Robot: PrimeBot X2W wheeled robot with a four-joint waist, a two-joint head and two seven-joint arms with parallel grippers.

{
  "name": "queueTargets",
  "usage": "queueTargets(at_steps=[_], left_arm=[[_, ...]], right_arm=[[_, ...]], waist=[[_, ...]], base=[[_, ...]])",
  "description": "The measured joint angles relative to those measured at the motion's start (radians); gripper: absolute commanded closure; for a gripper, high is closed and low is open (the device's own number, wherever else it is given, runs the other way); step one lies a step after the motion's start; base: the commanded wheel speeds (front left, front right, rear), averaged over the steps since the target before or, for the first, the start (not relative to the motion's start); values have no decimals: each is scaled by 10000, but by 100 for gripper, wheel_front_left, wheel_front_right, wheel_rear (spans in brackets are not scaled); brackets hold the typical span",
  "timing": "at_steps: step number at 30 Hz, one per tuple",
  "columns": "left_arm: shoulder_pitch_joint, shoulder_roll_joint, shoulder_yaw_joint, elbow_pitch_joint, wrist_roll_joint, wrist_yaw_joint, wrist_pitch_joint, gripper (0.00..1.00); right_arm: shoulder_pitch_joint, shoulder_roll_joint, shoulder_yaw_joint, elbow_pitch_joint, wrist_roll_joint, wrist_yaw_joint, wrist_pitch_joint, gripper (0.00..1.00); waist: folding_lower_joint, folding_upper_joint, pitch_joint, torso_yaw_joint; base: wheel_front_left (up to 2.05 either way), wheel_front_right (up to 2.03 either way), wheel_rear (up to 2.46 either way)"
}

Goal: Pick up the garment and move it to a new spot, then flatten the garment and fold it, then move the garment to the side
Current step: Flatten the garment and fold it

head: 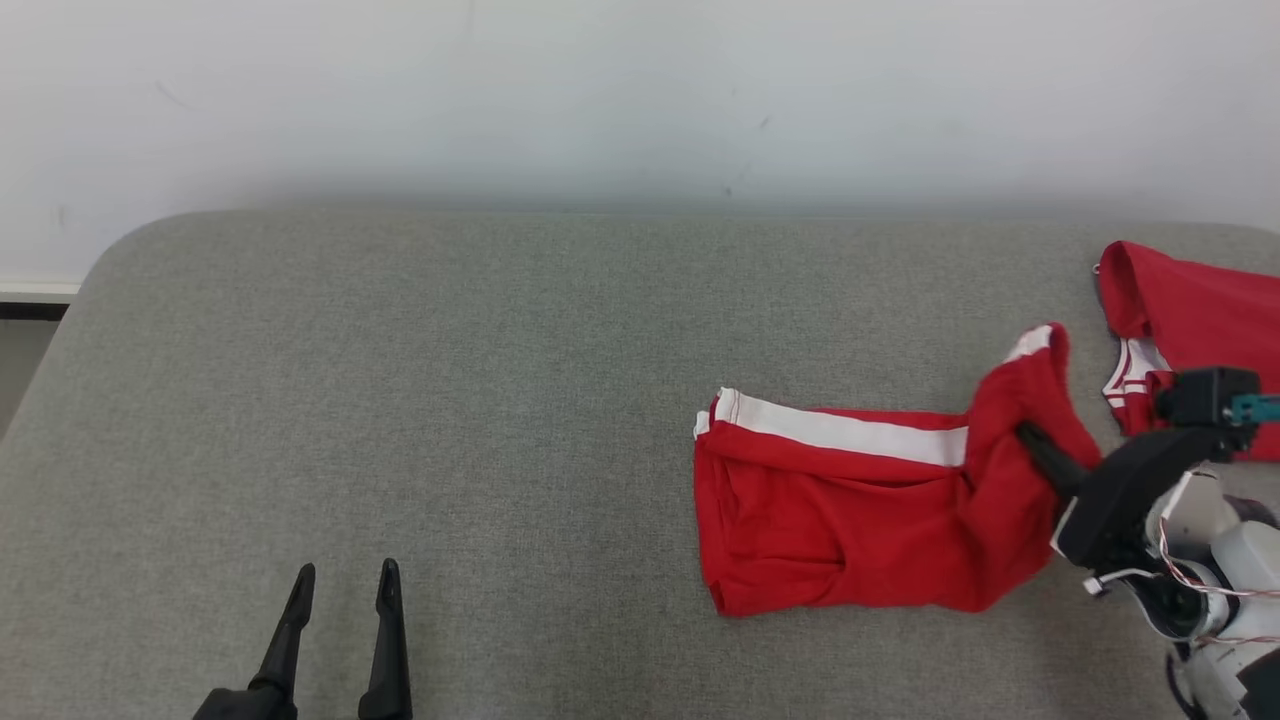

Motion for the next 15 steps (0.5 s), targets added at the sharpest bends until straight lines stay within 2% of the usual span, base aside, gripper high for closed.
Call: queueTargets(at_steps=[8,15], left_arm=[[-24,0,-171,-2,-196,96,0,0],[-87,0,-345,36,-282,142,0,0]], right_arm=[[-58,901,-194,-997,934,-2,1095,100],[-183,1641,-61,-1260,594,-2,1484,100]], waist=[[0,0,145,237],[0,0,230,554]], base=[[0,0,0],[0,0,0]])
